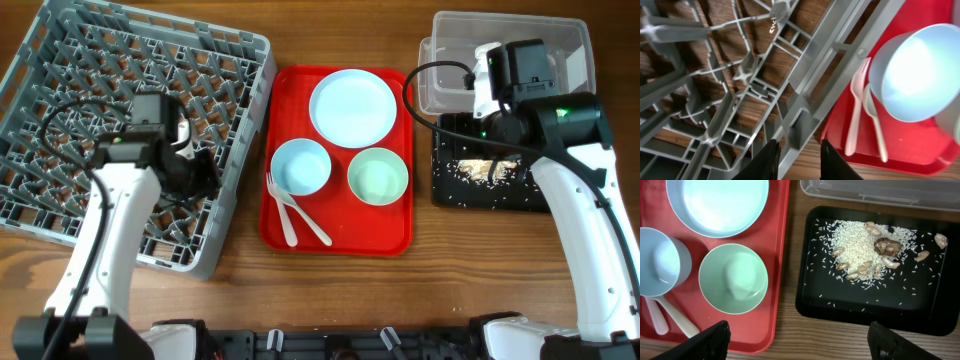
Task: Sort waste into correct bins and load items into the dishwasher rack
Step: 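Release the yellow cup and move the left gripper toward the red tray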
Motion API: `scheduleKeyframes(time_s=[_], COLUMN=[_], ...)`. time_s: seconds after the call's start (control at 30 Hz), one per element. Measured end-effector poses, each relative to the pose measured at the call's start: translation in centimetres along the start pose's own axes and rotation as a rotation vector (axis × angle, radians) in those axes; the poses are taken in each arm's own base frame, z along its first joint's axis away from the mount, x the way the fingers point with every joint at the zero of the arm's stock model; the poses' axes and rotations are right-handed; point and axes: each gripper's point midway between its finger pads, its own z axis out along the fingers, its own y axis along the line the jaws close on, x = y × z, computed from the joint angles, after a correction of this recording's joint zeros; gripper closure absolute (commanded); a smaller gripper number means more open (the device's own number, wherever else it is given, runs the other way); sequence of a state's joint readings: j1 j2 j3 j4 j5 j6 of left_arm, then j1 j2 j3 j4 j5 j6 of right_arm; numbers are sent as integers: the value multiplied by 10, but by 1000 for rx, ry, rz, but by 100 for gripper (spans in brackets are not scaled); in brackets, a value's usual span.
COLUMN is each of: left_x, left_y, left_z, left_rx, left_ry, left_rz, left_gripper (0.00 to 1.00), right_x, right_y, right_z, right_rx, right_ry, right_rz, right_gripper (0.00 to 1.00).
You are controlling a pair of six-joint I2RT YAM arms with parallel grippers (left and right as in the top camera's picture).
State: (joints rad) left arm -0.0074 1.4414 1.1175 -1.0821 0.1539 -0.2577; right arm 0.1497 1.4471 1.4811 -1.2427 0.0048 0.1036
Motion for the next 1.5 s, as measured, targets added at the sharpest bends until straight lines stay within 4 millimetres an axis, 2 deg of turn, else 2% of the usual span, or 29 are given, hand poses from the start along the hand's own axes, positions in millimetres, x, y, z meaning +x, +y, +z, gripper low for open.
scheduleKeyframes(time_s=[0.1,0.43,0.8,1.17,1.37,1.5], left_x=[-1,3,-23,-27,-28,-38], left_y=[-2,-16,-38,-41,-41,-49], left_z=[8,30,34,34,32,15], left_rx=[-20,-46,18,31,31,53], left_ry=[11,59,-50,-68,-71,-124], left_rz=[11,72,110,110,120,130], left_gripper=[87,85,87,63,63,59], right_x=[0,0,0,1,1,1], right_y=[0,0,0,0,0,0], right_z=[0,0,0,0,0,0], right_rx=[0,0,0,0,0,0], right_ry=[0,0,0,2,3,3], right_rz=[0,0,0,0,0,0], right_gripper=[11,11,11,11,4,0])
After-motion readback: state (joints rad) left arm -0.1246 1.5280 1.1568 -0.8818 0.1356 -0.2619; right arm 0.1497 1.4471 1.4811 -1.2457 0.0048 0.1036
